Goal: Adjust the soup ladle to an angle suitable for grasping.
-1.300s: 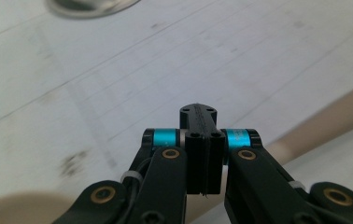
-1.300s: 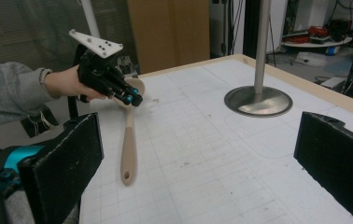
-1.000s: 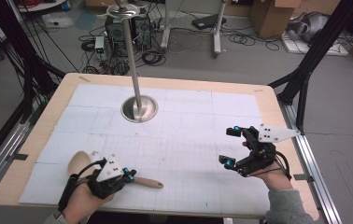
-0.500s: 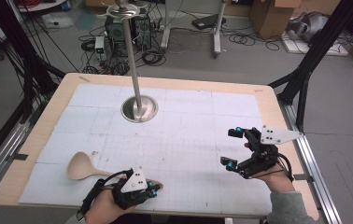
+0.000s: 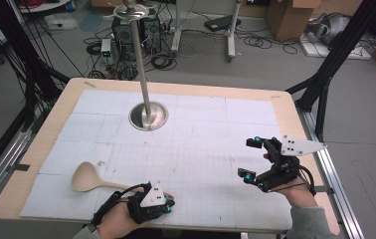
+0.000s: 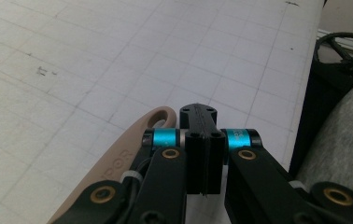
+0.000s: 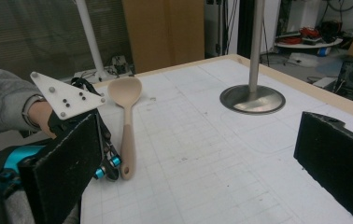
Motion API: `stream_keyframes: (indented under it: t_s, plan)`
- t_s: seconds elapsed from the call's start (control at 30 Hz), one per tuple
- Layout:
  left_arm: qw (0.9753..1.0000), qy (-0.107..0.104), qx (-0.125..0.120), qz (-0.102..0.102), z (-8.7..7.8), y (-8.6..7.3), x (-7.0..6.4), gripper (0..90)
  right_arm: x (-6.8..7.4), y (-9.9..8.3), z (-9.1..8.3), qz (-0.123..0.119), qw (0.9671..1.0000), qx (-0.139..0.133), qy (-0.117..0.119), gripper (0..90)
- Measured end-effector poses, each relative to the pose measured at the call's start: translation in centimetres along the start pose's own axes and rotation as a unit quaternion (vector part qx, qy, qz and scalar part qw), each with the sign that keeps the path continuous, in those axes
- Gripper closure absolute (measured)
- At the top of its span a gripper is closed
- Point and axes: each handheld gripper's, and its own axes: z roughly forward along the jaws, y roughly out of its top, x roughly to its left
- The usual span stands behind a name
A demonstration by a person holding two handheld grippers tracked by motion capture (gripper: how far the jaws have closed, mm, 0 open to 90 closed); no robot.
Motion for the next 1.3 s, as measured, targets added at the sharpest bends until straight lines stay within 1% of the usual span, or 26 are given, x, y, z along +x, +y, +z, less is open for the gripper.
stream_keyframes:
  t_s: [0.07,0.13,0.27,0.3,0.47,0.6,0.77,0.8,0.87,0.93,1.1,1.2,1.27,1.3]
  plan:
    - [1.0,-0.001,-0.001,0.002,0.1,0.0,0.2,89.8,0.0,0.0,0.0,-0.001,1.0,0.0,0.0,0.0]
    - [1.0,-0.003,-0.001,-0.001,0.1,-0.1,0.3,89.8,0.0,0.0,0.0,-0.002,1.0,0.0,0.0,0.0]
    - [1.0,0.0,-0.003,0.002,0.2,-0.1,0.3,89.9,0.2,0.0,0.0,-0.001,1.0,0.0,0.001,0.0]
    - [1.0,0.005,-0.004,0.004,0.2,-0.1,0.4,89.9,0.2,0.0,0.0,-0.003,1.0,-0.001,0.001,0.1]
    - [1.0,0.002,-0.006,0.006,0.2,-0.1,0.5,89.9,0.2,0.0,0.0,-0.003,1.0,0.001,0.001,0.0]
    - [0.9999,0.009,-0.008,0.005,0.2,-0.1,0.8,89.9,0.1,0.0,-0.1,0.0,1.0,0.001,0.003,0.0]
    - [0.9997,0.022,-0.011,-0.007,0.3,-0.2,1.4,89.9,0.2,0.0,-0.1,0.001,1.0,0.001,0.002,0.0]
    - [0.9995,0.027,-0.01,-0.01,0.3,-0.2,1.7,89.9,0.1,0.0,-0.1,0.0,1.0,0.001,0.002,0.0]
    - [0.9994,0.029,-0.011,-0.014,0.3,-0.2,1.9,89.9,0.2,0.0,-0.1,0.0,1.0,0.0,0.002,0.0]
    - [0.9991,0.036,-0.011,-0.02,0.2,-0.2,2.4,89.9,0.1,0.0,-0.1,-0.003,1.0,0.001,0.002,0.0]
    - [0.9986,0.043,-0.013,-0.03,0.2,-0.2,2.9,89.9,0.1,-0.1,-0.1,-0.002,1.0,0.0,0.002,0.0]
    - [0.998,0.05,-0.014,-0.036,0.3,-0.2,3.2,89.9,0.0,-0.1,0.0,-0.003,1.0,0.0,0.001,0.0]
    - [0.9976,0.056,-0.012,-0.038,0.2,-0.2,3.4,89.9,0.1,-0.1,-0.1,0.001,1.0,0.001,0.002,0.0]
    - [0.9972,0.062,-0.012,-0.041,0.2,-0.3,3.7,89.9,0.0,-0.1,-0.1,-0.001,1.0,0.0,0.001,0.0]
